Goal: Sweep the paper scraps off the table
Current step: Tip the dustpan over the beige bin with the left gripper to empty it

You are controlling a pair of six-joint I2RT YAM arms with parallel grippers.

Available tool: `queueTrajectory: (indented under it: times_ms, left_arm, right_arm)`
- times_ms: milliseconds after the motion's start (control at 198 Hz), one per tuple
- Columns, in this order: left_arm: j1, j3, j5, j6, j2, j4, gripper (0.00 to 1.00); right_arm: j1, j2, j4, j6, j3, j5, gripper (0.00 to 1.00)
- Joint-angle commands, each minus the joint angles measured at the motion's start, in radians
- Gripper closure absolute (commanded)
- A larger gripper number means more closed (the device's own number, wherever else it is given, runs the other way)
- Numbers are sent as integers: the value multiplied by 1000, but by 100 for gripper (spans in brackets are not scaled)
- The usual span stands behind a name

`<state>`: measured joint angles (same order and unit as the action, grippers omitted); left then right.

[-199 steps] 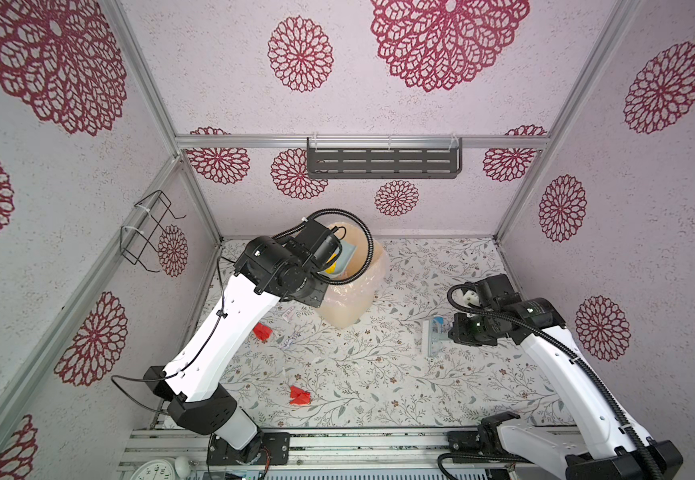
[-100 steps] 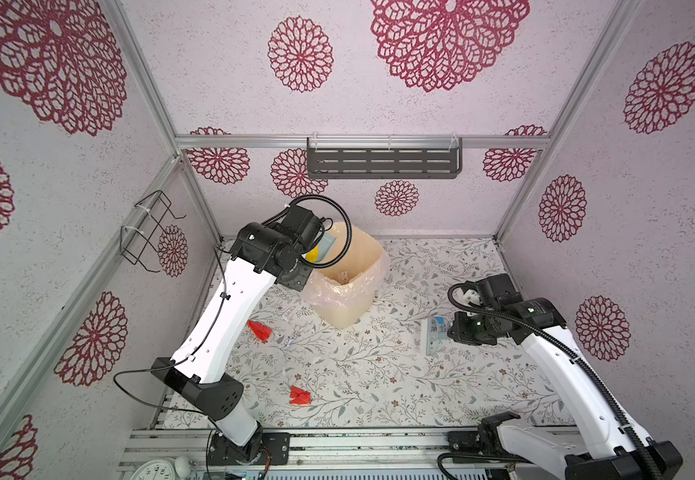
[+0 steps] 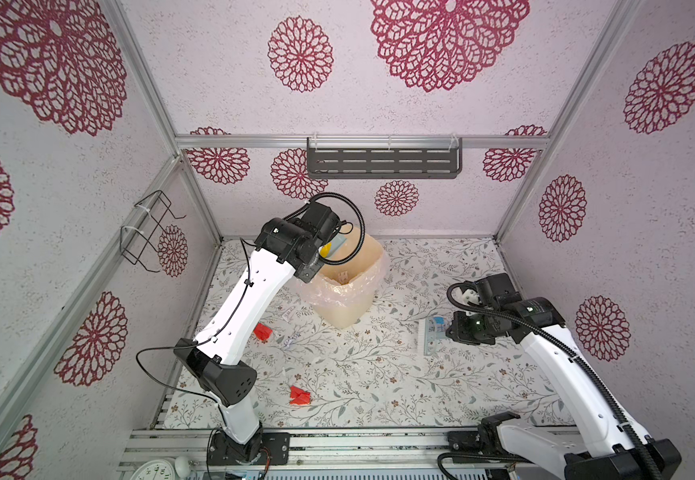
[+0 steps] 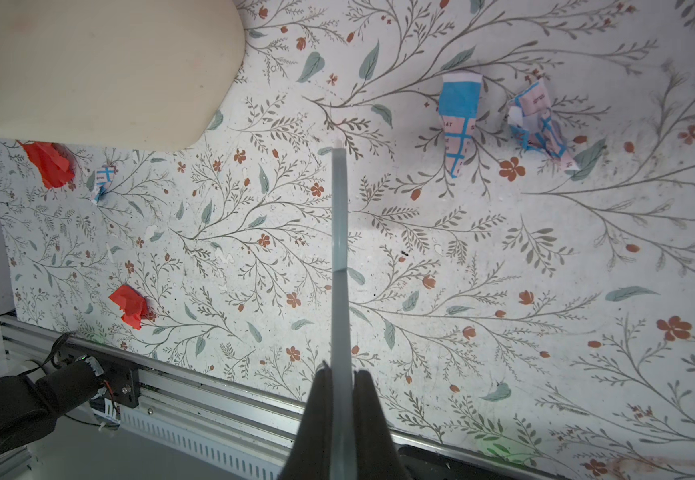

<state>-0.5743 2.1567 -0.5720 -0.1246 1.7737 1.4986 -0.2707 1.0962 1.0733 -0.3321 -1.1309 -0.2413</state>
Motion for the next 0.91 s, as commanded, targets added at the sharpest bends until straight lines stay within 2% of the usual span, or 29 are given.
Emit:
queueTrajectory:
  times_ms: [0, 324, 470, 582, 713, 905]
  left_arm:
    - [-14, -19, -94, -82, 20, -55, 100]
    - [-54, -76, -191, -195, 9, -123, 100]
    - [-91, -138, -275, -270, -14, -184, 100]
    - [-118, -223, -391, -364, -29, -261, 100]
    - [-141, -352, -529, -533, -62, -423, 100]
    - [-157, -418, -581, -633, -104, -527, 100]
  right_arm:
    - [8, -2, -6, 13, 8, -16, 100]
    - [13, 1, -18, 25, 26, -32, 100]
    - [18, 0, -14, 35, 32, -39, 100]
    - [21, -1, -14, 41, 37, -41, 100]
    - [22, -3, -12, 43, 36, -42, 100]
    - [25, -9, -13, 42, 45, -46, 100]
